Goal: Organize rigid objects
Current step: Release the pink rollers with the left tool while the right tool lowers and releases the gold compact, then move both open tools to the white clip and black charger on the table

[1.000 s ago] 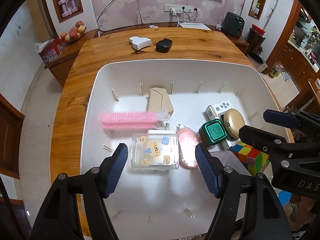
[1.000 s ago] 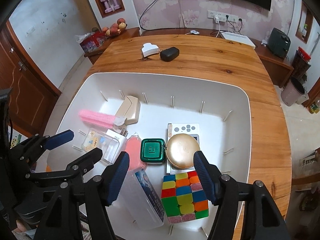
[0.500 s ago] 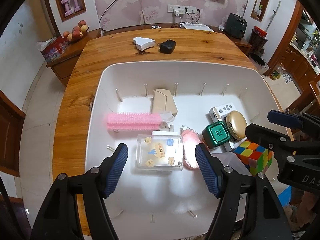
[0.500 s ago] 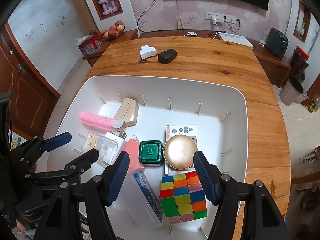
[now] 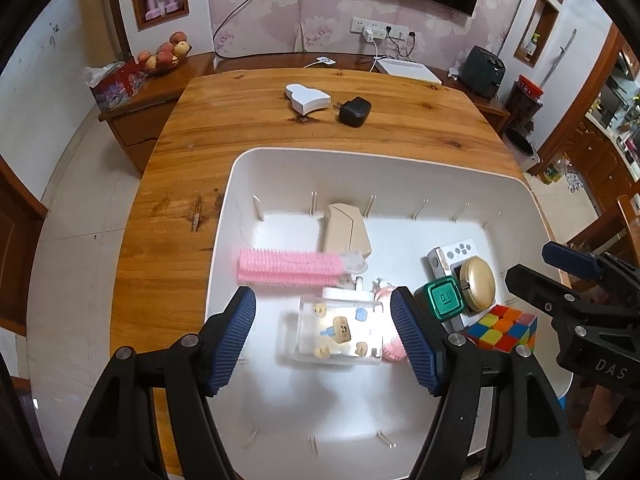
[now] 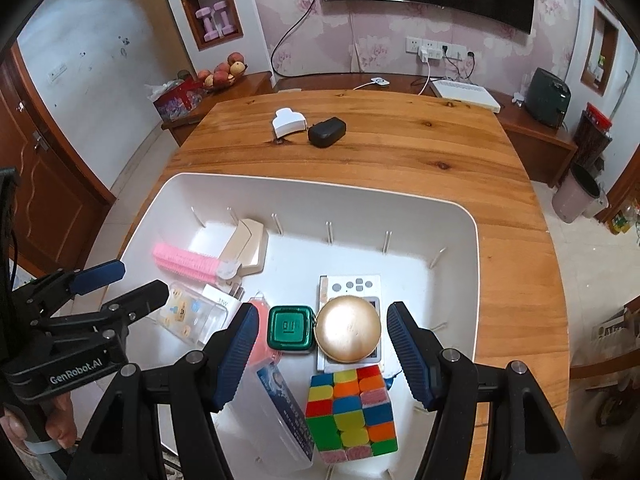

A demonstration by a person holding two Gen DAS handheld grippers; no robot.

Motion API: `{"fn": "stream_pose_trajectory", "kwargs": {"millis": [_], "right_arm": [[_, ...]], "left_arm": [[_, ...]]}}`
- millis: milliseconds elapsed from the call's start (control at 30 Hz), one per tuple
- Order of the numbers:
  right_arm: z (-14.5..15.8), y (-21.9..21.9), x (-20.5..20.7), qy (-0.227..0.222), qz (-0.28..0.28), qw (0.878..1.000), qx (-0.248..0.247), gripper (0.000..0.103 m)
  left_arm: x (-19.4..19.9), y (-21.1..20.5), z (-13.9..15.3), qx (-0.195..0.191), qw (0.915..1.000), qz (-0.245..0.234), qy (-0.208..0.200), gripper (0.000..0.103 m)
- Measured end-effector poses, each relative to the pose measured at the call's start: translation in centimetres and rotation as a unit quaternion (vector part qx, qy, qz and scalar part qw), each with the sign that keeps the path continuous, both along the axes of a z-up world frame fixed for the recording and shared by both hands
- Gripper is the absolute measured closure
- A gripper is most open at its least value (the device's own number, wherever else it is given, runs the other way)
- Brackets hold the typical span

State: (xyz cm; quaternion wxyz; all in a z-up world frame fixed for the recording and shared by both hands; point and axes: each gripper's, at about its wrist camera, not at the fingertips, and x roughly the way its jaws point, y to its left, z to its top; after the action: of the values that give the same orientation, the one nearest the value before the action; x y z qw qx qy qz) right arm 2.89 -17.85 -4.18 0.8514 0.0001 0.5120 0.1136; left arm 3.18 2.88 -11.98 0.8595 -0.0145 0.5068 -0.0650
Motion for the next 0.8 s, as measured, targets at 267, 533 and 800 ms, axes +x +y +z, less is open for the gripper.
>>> {"fn": "stream_pose_trajectory", "kwargs": {"millis": [267, 533, 800], "right_arm": [[1.3, 0.0, 1.5, -0.02, 0.005, 1.0, -0.001, 0.036], [4.9, -0.1, 5.0, -0.07, 0.014, 0.997, -0.017, 0.036], [11.3, -0.9, 10.0, -0.131, 0.012, 0.991, -0.022, 0.036]], "left_arm": [[1.8, 0.0, 2.1, 0.014, 0.9996, -0.004, -0.022, 0.03], [5.5, 0.0, 6.6, 0.045, 0.9964, -0.004, -0.072, 0.03], [9.3, -0.2, 11.4, 0.082, 0.9901, -0.008, -0.114, 0.03]]}}
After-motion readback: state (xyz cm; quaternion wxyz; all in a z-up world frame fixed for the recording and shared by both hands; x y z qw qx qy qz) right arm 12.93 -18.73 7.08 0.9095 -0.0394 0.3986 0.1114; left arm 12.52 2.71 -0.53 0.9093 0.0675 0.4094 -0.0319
